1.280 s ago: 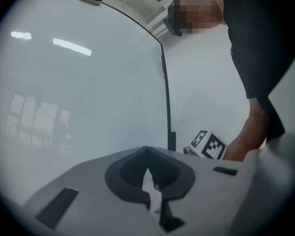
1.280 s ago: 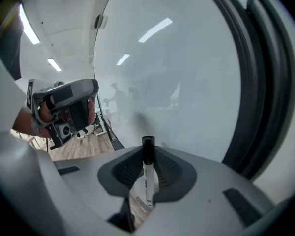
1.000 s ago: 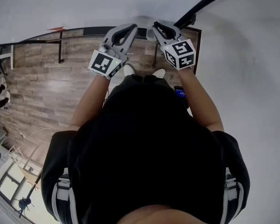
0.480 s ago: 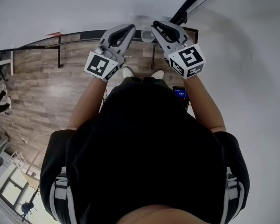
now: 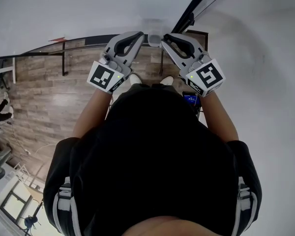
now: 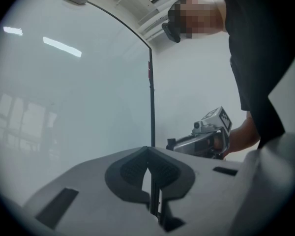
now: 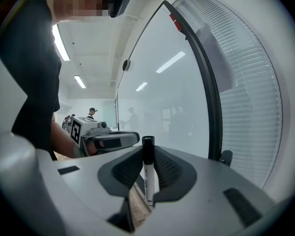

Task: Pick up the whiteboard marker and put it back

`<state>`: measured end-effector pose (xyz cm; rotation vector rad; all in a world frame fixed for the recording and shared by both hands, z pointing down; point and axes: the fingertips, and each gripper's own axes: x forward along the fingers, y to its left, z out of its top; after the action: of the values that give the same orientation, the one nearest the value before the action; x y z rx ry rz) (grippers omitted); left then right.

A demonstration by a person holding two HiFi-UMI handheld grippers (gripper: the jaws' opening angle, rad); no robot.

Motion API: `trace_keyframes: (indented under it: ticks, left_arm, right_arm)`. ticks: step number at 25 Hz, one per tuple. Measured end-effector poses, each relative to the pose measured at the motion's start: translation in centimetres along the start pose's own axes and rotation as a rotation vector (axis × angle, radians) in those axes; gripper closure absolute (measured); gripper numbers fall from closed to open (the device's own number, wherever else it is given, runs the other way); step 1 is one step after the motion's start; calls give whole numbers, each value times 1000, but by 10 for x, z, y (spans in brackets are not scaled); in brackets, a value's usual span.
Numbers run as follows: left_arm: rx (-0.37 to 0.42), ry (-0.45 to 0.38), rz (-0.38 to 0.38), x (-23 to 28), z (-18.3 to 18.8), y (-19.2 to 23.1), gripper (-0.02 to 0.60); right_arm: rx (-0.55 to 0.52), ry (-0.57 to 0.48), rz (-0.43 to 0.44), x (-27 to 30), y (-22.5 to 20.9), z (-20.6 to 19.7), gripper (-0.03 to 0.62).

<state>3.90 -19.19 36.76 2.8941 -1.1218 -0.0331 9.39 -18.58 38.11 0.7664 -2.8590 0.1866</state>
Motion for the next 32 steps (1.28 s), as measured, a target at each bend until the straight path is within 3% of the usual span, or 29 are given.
trace_keyframes:
  ticks: [14, 32]
  left_arm:
    - [21, 23, -49, -5, -2, -19, 577]
    - [26, 28, -42, -1, -2, -16, 577]
  right_arm:
    - [13, -44, -60, -23, 1, 8, 530]
    - [36, -69, -61, -23, -4, 13, 530]
